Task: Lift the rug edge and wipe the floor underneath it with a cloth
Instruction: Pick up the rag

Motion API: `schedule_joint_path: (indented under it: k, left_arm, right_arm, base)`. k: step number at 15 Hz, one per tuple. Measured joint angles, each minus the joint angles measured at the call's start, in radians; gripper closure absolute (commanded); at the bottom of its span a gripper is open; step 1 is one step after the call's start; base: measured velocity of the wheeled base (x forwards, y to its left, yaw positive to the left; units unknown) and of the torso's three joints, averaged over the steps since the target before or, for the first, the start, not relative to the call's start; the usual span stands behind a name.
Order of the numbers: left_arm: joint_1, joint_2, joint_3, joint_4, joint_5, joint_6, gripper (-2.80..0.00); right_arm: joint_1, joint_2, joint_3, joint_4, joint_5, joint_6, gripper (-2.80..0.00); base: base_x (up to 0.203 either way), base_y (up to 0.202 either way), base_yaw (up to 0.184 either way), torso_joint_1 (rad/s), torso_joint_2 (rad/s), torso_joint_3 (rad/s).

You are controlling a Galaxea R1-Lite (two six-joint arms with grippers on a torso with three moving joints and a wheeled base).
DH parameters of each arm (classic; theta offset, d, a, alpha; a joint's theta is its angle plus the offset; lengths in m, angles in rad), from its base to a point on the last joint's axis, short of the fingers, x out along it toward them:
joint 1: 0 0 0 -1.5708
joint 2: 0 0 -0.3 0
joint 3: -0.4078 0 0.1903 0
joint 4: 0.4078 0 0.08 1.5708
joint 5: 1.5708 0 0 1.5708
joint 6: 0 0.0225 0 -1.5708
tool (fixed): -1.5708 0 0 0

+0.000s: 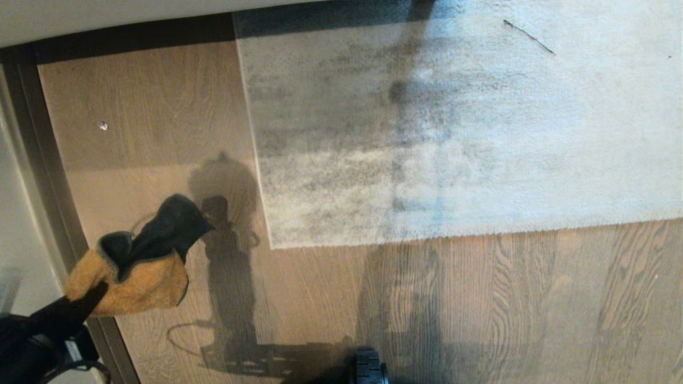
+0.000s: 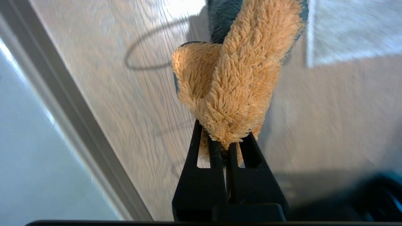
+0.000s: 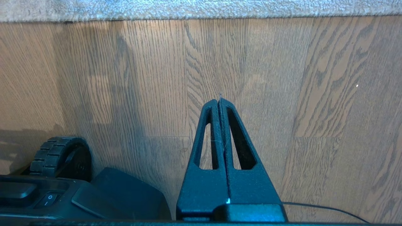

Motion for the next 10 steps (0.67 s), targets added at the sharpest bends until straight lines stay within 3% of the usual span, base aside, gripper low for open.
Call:
schedule_joint_path:
  k: [6, 10]
  left_arm:
    - [-0.019, -0.455, 0.000, 0.529, -0.019, -0.011, 0.00]
    - [-0.032, -0.668, 0.000, 0.775, -0.016, -0.013, 0.00]
  right_arm:
    - [0.000, 0.000, 0.000, 0.000, 0.000, 0.000, 0.00]
    - [0.000, 0.000, 0.000, 0.000, 0.000, 0.000, 0.00]
  base:
    - [0.000, 0.000, 0.000, 0.000, 0.00, 0.000]
    - [0.000, 0.000, 0.000, 0.000, 0.00, 0.000]
